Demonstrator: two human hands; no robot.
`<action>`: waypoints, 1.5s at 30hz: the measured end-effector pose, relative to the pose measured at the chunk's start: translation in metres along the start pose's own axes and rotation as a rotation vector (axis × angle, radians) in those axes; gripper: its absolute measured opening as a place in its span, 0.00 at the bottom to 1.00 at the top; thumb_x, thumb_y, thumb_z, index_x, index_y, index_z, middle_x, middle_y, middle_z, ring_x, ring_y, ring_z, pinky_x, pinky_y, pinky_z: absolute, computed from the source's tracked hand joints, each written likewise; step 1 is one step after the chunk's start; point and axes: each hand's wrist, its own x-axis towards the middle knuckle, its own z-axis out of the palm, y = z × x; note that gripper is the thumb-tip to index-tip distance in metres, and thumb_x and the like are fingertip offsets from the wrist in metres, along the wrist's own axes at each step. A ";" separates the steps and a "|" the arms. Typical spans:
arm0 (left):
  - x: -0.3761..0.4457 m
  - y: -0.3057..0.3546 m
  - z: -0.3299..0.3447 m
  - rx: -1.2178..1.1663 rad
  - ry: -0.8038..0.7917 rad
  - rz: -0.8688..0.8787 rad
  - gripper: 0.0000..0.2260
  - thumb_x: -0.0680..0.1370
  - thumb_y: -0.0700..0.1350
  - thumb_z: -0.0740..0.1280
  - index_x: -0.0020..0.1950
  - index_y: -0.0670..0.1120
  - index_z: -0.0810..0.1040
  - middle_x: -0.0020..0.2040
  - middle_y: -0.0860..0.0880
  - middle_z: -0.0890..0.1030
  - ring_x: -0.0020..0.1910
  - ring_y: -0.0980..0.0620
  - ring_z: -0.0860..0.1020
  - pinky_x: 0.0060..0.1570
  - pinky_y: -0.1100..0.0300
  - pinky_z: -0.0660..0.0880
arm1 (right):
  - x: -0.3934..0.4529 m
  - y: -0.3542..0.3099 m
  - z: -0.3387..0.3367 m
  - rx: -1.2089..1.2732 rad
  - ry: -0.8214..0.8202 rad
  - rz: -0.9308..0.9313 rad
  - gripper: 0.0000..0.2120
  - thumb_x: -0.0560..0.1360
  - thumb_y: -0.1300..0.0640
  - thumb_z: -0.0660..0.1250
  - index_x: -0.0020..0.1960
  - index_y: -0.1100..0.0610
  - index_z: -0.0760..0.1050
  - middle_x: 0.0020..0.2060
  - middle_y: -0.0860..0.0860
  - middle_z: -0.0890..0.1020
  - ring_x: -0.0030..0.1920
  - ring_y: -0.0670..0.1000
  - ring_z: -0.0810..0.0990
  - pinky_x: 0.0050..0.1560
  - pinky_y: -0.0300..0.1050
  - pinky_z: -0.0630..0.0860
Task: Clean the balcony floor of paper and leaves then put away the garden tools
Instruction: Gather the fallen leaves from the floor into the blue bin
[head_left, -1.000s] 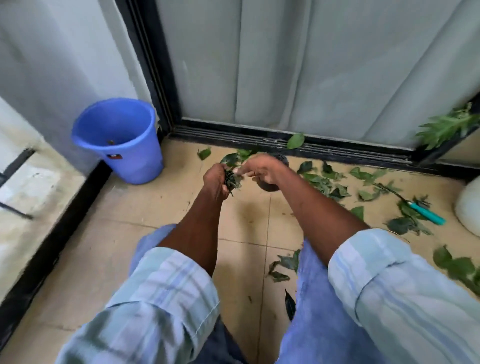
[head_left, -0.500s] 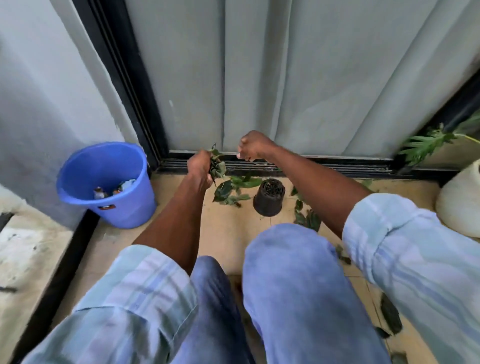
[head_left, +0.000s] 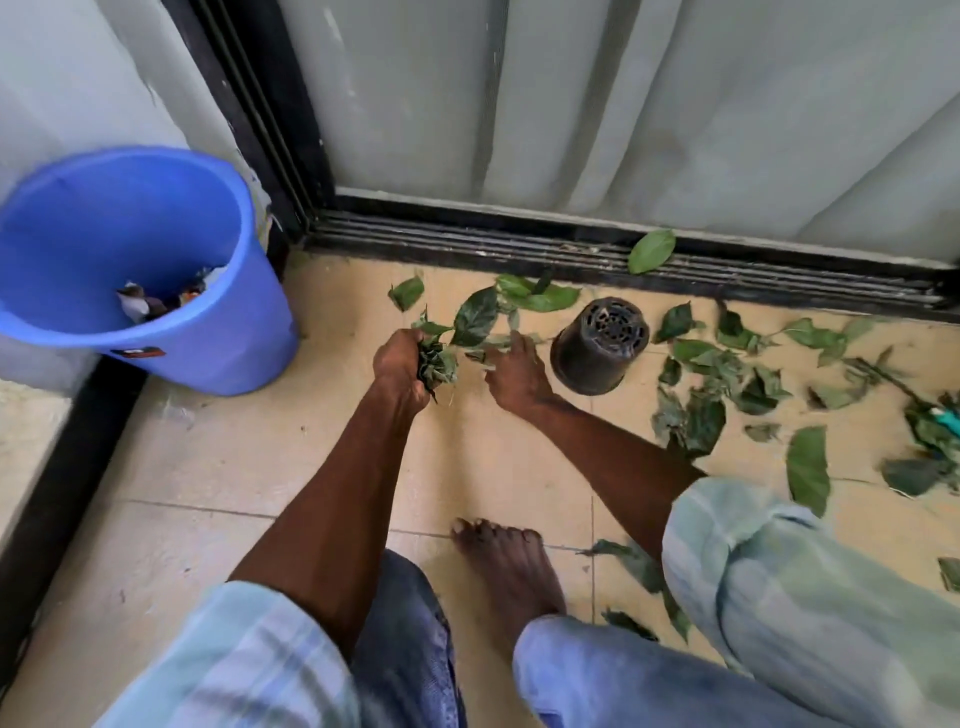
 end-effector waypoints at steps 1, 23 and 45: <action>0.002 -0.003 -0.003 0.026 0.003 -0.016 0.09 0.75 0.36 0.59 0.51 0.38 0.77 0.31 0.44 0.75 0.22 0.48 0.74 0.24 0.63 0.73 | -0.007 0.001 0.007 -0.046 0.031 -0.048 0.22 0.77 0.58 0.61 0.71 0.53 0.68 0.72 0.63 0.62 0.71 0.65 0.60 0.68 0.55 0.66; 0.003 0.000 -0.007 -0.052 -0.276 -0.130 0.05 0.79 0.36 0.61 0.47 0.38 0.75 0.33 0.43 0.82 0.29 0.48 0.81 0.32 0.58 0.80 | -0.001 -0.024 -0.068 1.307 -0.269 0.195 0.08 0.71 0.65 0.72 0.50 0.61 0.81 0.48 0.55 0.84 0.50 0.53 0.82 0.57 0.48 0.79; 0.018 0.002 0.001 -0.031 -0.202 -0.079 0.05 0.77 0.36 0.61 0.43 0.41 0.74 0.32 0.44 0.77 0.28 0.47 0.77 0.39 0.52 0.79 | 0.031 -0.008 -0.028 0.311 0.261 0.175 0.13 0.73 0.70 0.67 0.54 0.59 0.81 0.57 0.58 0.77 0.54 0.57 0.78 0.52 0.48 0.78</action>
